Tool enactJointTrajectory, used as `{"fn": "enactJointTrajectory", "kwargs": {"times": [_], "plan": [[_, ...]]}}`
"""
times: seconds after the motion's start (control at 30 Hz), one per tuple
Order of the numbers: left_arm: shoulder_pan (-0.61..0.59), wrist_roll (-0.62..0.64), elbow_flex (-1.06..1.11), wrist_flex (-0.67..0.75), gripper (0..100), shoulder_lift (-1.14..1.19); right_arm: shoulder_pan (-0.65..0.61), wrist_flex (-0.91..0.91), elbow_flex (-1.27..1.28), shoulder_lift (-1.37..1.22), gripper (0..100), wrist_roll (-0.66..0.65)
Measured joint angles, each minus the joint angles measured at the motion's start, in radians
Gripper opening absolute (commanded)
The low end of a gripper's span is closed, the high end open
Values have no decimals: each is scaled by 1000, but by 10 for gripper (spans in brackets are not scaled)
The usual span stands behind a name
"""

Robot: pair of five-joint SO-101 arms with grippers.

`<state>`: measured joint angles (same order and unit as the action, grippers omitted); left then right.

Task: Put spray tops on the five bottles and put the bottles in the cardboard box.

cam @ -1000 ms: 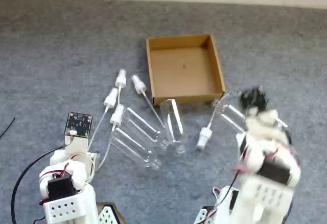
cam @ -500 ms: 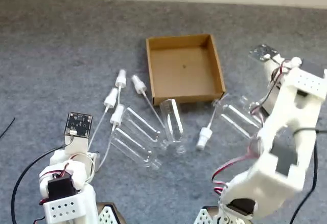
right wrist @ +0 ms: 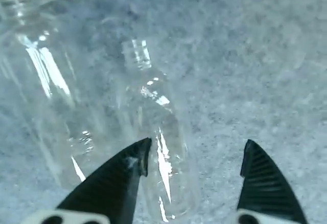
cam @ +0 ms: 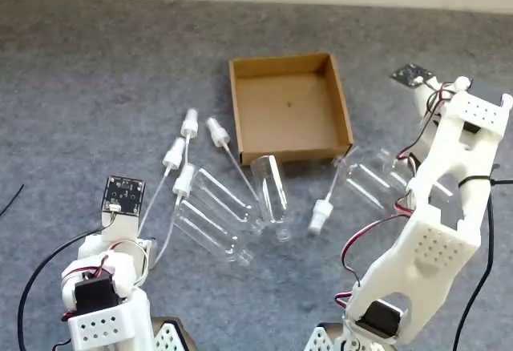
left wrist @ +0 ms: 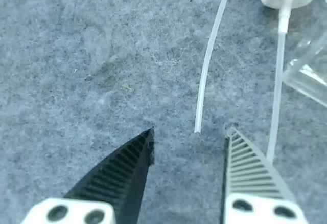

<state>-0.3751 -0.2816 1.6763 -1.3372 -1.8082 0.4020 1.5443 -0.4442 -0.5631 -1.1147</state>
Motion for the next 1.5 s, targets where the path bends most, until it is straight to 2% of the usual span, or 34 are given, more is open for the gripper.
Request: {"fn": "enactJointTrajectory", "kwargs": {"times": [0.23,0.47,0.63,0.83,0.93,1.07,1.17,1.33,1.4,1.5], "plan": [[0,0,0,0,200,0,0,140,8,-28,250,-54],[0,0,0,0,200,0,-20,153,0,-25,248,-54],[0,0,0,0,200,0,-25,58,86,-26,149,-48],[0,0,0,0,200,0,-25,-44,115,-48,9,114],[-18,-15,0,74,200,0,-23,-52,91,-51,4,239],[-64,-115,0,193,199,0,-28,-54,-25,-61,4,427],[-72,-138,-31,227,199,0,-26,-2,-127,-63,4,497],[-72,-198,-210,195,199,77,-29,153,-342,-63,4,542],[-64,-218,-331,150,199,181,-35,192,-427,-63,4,568],[9,-233,-551,52,199,416,-46,203,-493,-63,4,605]]}}
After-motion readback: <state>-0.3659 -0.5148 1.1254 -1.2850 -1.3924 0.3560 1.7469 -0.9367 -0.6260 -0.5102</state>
